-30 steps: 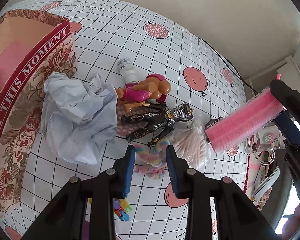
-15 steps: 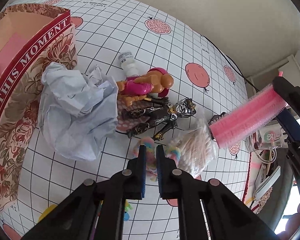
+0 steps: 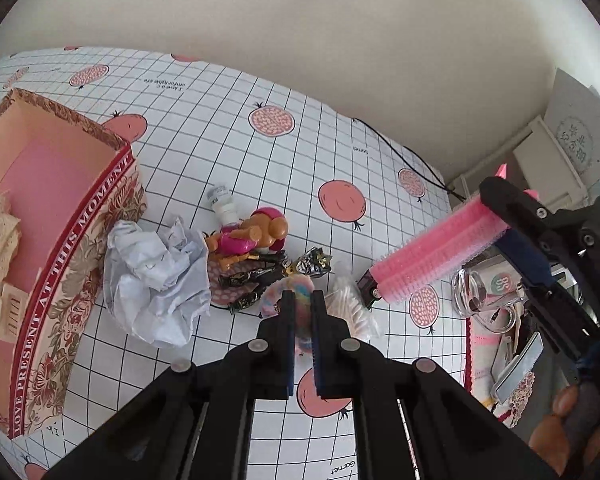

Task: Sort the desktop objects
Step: 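Carry the hair tie into the pink box and release it with the left tool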

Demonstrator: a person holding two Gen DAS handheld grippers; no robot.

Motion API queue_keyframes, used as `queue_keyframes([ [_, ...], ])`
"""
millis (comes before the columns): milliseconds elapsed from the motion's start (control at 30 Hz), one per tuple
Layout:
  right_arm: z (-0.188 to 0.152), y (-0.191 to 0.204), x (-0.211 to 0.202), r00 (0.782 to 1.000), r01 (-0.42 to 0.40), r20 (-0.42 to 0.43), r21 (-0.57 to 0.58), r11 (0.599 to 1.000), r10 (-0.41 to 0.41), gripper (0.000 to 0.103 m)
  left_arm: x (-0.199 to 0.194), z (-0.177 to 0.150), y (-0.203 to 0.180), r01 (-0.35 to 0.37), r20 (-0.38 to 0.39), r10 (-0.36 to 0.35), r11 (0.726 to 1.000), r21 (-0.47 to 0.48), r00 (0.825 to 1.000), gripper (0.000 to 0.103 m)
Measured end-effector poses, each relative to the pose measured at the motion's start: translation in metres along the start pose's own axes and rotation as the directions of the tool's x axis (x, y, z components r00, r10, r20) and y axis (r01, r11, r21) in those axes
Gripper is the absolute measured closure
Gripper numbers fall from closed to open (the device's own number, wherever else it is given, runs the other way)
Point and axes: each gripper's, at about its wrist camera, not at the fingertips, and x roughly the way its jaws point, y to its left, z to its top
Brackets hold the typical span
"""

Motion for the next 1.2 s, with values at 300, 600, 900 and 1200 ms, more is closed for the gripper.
queue_keyframes([
  [300, -0.009, 0.020, 0.001, 0.998, -0.069, 0.006, -0.028, 0.997, 0.069, 0.076, -0.056, 0.017, 0.048, -0.001, 0.130, 0.014, 0.995, -0.097, 0.991, 0.096],
  [600, -0.034, 0.066, 0.002, 0.986, -0.166, -0.008, -0.092, 0.982, 0.166, 0.076, -0.120, 0.022, 0.103, -0.079, 0.269, 0.128, 0.979, -0.186, 0.955, 0.096],
  [900, -0.056, 0.104, 0.005, 0.971, -0.240, -0.043, -0.125, 0.963, 0.236, 0.076, -0.148, 0.017, 0.148, -0.131, 0.302, 0.217, 0.951, -0.279, 0.928, 0.096],
  [1200, -0.079, 0.134, 0.017, 0.959, -0.280, -0.092, -0.154, 0.947, 0.269, 0.076, -0.153, 0.009, 0.182, -0.131, 0.287, 0.241, 0.926, -0.355, 0.927, 0.096],
])
